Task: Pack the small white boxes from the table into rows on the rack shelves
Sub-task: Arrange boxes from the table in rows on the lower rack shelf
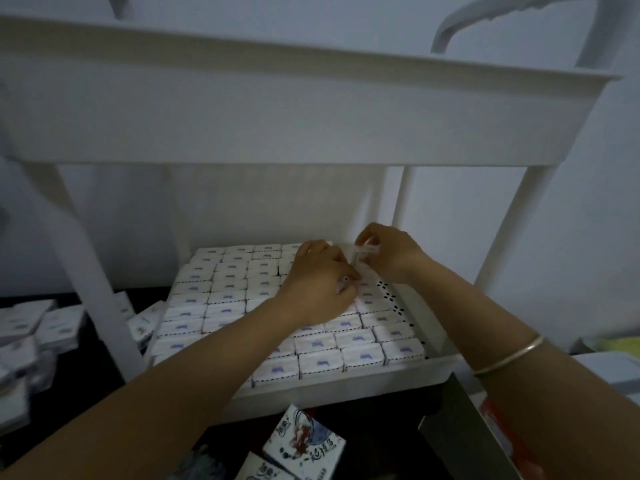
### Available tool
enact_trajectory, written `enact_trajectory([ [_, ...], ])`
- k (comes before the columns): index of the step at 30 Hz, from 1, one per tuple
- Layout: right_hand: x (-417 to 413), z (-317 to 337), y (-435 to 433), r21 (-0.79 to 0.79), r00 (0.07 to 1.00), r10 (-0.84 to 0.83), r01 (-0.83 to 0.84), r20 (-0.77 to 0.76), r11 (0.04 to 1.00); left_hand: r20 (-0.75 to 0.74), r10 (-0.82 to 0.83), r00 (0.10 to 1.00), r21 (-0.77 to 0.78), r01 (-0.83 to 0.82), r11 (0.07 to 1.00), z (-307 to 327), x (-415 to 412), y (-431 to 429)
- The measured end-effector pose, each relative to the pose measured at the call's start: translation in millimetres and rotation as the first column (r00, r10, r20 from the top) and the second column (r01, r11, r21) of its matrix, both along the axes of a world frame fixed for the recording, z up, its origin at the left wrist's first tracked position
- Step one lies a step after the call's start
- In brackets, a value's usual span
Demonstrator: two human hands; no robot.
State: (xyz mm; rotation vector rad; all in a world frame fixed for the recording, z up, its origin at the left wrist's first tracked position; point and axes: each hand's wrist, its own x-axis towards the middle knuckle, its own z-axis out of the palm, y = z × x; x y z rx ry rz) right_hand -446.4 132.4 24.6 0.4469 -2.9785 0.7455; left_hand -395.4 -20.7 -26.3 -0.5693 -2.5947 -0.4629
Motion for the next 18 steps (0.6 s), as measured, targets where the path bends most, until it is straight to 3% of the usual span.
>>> enact_trajectory([
  [5,-4,-2,3,-0.107,0.966,0.097,-0.073,0.238,0.992,-0.006,0.014,1.0,0.055,-0.013,0.998,3,6,1],
  [8,-6,-9,-1,-0.078,0.949,0.101,-0.081,0.298,0.994,-0.128,0.041,0.991,0.075,-0.031,0.997,6,13,2],
  [11,-11,-17,-6,-0.033,0.955,0.121,-0.116,0.272,0.993,-0.198,0.015,0.98,0.062,-0.003,0.998,8,23,-1],
  [18,-2,-26,-7,0.244,0.985,0.125,-0.151,0.118,0.958,-0.049,0.081,0.995,0.117,-0.075,0.99,17,80,-34],
])
